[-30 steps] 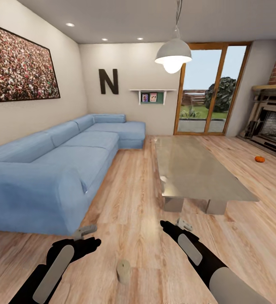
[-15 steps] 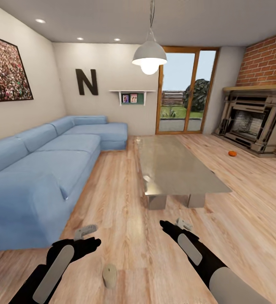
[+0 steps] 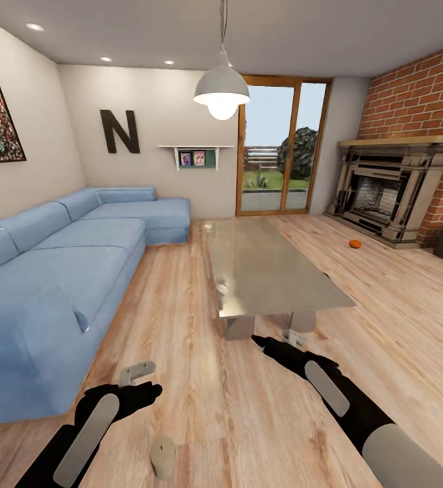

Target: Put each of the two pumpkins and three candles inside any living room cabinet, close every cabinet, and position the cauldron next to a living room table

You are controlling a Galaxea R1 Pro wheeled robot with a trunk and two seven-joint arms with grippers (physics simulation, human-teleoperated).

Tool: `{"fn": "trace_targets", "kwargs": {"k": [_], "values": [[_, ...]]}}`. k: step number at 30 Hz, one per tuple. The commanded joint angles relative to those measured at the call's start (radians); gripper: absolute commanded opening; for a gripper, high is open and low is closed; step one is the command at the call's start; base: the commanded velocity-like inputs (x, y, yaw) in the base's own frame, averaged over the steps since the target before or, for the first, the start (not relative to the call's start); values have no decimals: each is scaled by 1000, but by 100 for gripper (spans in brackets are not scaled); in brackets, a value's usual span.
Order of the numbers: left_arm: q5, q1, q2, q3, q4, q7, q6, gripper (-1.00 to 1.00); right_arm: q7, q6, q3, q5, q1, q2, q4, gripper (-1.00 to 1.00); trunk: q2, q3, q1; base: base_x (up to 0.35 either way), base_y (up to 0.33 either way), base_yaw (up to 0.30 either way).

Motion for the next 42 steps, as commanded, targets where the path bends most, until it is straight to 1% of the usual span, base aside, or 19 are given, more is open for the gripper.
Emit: {"fn": "trace_targets", "kwargs": {"k": [1, 5, 12, 24, 30, 40, 42], "values": [[10, -1, 1, -2, 3, 10, 0, 100, 5, 2, 2, -4, -1, -3, -2, 100, 0, -1, 0, 11, 0, -5], [10, -3, 0, -2, 40, 9, 0, 100, 20, 2, 3, -4, -1, -9, -6, 100, 0, -1, 0, 47, 0, -2], [11, -21, 0, -1, 104, 8, 0, 100, 22, 3, 3, 4, -1, -9, -4, 100, 0, -1, 0, 225, 0, 0], [11, -25, 0, -2, 116, 7, -1, 100, 20, 2, 5, 7, -1, -9, 4, 100, 0, -1, 0, 121, 3, 0], [11, -37, 0, -1, 147, 7, -1, 100, 20, 1, 4, 7, -1, -9, 6, 100, 0, -1, 0, 189, 53, 0], [11, -44, 1, 0, 160, 7, -2, 100, 22, 1, 4, 7, -1, -9, 8, 100, 0, -1, 0, 19, 5, 0], [11, -44, 1, 0, 161, 7, -2, 100, 22, 1, 4, 7, -1, -9, 8, 100, -14, -7, 8, 0, 0, 0]]}}
